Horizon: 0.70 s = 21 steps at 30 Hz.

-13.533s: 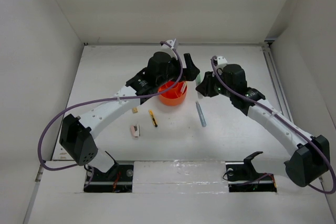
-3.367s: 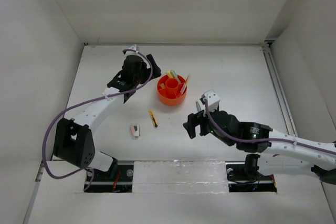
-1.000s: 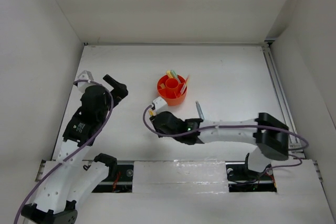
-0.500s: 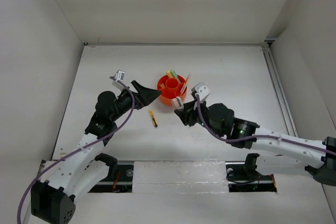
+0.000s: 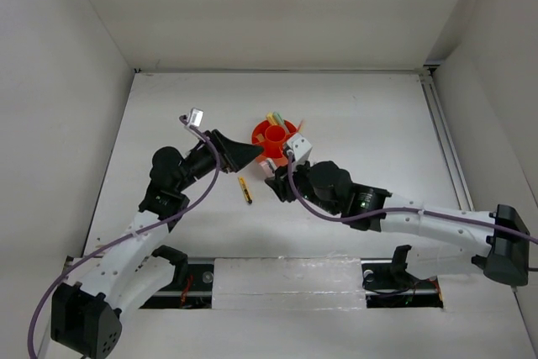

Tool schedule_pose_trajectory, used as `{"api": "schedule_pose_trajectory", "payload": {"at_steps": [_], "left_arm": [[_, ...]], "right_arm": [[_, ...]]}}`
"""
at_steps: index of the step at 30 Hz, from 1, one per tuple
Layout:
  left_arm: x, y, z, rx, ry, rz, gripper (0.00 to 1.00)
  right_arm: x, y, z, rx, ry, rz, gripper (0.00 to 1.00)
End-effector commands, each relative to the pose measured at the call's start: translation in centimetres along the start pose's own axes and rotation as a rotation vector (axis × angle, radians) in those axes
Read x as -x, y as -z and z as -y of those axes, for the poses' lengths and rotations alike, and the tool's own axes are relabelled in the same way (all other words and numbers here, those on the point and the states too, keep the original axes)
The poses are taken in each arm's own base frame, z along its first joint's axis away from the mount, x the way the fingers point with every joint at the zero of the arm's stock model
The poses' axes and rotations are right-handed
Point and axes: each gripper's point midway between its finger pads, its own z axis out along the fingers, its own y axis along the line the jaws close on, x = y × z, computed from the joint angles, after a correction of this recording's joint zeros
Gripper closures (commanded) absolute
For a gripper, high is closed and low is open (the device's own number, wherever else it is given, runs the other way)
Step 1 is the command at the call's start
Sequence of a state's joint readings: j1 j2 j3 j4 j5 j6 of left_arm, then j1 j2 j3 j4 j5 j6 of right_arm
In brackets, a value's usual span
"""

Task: Sort the stationery into containers
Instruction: Place the stapler in the storage box.

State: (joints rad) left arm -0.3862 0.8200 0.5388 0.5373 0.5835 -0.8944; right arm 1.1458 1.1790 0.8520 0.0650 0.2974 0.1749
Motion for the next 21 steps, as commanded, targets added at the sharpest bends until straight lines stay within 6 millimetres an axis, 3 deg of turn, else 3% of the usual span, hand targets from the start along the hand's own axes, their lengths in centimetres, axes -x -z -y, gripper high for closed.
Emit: {"api": "schedule_pose_trajectory", "payload": {"at_steps": [1, 7, 11, 14, 16, 18, 19, 21], "left_arm": [[-0.6, 0.2, 0.7, -0.062, -0.054, -0.019, 0.00], [-1.1, 0.1, -0.2, -0.032, -0.050, -0.041, 0.00], [-1.1, 0.1, 0.2, -0.040, -0.051, -0.050, 0.07], [-1.1, 0.0, 0.4, -0.050, -0.052, -0.060, 0.20], [-0.9, 0.0, 0.6, -0.049, -0.051, -0.061, 0.38], [-0.8, -0.2, 0.3, -0.034, -0.053, -0.058, 0.52], [-0.6, -0.2, 0.4, -0.034, -0.053, -0.058, 0.65], [-1.0, -0.5, -0.1, -0.025, -0.041, -0.076, 0.74]], "right_arm": [[6.8, -0.1, -1.5, 0.050, -0.032, 0.183, 1.00], [8.3, -0.9, -1.9, 0.051, -0.009, 0.210, 1.00], [8.9, -1.4, -2.1, 0.052, 0.004, 0.237, 1.00], [9.2, -1.9, -2.3, 0.054, 0.007, 0.257, 1.00], [8.4, -2.6, -2.2, 0.041, 0.012, 0.238, 1.00], [9.2, -2.5, -2.0, 0.027, 0.013, 0.259, 1.00], [9.2, -2.5, -1.8, 0.018, 0.012, 0.260, 1.00], [8.9, -2.7, -1.6, 0.004, 0.023, 0.253, 1.00]]}}
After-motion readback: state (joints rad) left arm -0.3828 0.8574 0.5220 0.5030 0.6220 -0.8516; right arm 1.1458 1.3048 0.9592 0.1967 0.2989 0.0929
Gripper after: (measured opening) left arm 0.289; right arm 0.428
